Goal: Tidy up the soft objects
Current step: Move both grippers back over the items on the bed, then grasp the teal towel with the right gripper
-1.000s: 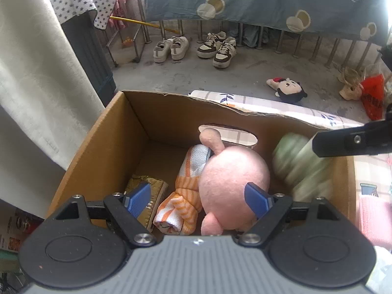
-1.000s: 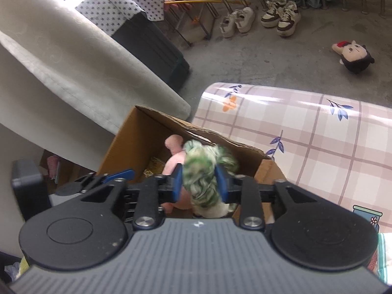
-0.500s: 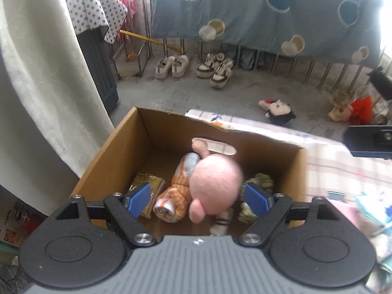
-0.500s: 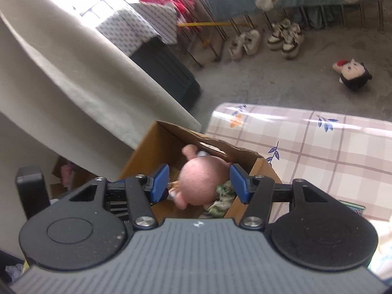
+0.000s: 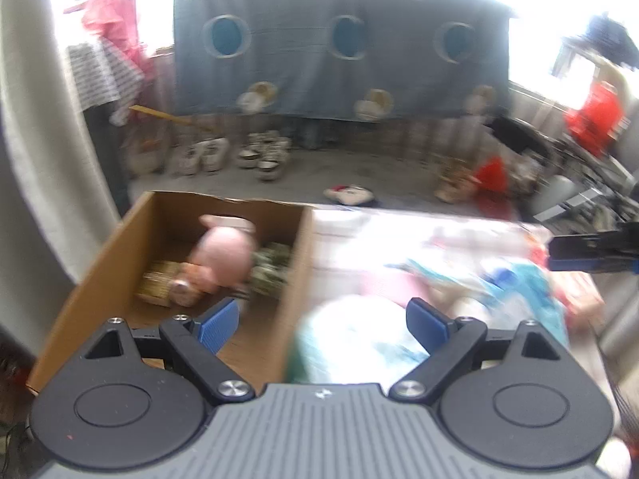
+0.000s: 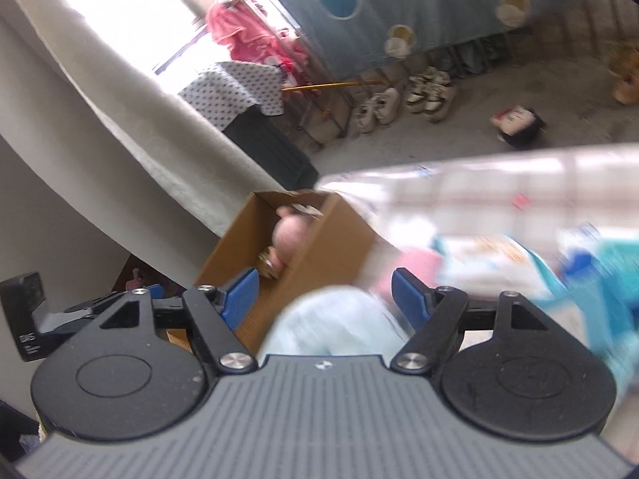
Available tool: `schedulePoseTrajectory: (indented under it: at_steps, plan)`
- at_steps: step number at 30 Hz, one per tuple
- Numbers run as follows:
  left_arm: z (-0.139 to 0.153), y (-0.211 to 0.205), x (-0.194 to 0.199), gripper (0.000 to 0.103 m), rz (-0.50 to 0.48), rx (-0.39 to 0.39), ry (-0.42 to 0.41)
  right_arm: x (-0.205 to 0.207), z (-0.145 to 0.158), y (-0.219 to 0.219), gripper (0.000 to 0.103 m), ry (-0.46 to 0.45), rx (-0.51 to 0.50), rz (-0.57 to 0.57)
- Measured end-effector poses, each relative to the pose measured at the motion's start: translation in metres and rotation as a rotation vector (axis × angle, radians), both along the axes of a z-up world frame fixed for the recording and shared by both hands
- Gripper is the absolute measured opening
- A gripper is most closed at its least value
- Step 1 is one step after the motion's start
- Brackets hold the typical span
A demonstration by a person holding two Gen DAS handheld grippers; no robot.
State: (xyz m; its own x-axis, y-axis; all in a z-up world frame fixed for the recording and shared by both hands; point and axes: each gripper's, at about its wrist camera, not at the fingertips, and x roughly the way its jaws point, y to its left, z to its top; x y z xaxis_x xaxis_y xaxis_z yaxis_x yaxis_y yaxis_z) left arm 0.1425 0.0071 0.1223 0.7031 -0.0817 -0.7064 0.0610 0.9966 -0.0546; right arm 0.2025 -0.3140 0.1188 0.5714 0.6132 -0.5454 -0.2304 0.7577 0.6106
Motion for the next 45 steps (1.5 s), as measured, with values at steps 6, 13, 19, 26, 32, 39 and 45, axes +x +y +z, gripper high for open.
schedulePoseTrajectory:
  at_steps: [6,13,19,26,32,39,45]
  plan:
    - [-0.015,-0.067,-0.045,0.095,-0.118,0.005,-0.074,-0.072,-0.048,-0.079,0.075,0.050,0.051,-0.097]
    - [-0.042,-0.131,-0.058,0.095,-0.182,0.010,-0.121,-0.108,-0.086,-0.126,0.075,0.064,0.145,-0.191]
    - [-0.064,-0.167,-0.051,0.094,-0.198,0.098,-0.151,-0.096,-0.100,-0.118,0.075,0.052,0.142,-0.199]
    - [-0.086,-0.191,-0.052,0.094,-0.229,0.091,-0.149,-0.084,-0.111,-0.123,0.075,0.007,0.097,-0.269]
    - [-0.111,-0.220,-0.051,0.087,-0.301,0.102,-0.134,-0.101,-0.140,-0.147,0.075,-0.007,0.098,-0.375]
    - [-0.139,-0.235,-0.046,0.069,-0.343,0.049,-0.047,-0.065,-0.200,-0.156,0.073,0.147,0.163,-0.376]
    - [-0.155,-0.233,-0.047,0.066,-0.346,0.029,0.003,-0.035,-0.230,-0.139,0.067,0.217,0.226,-0.326]
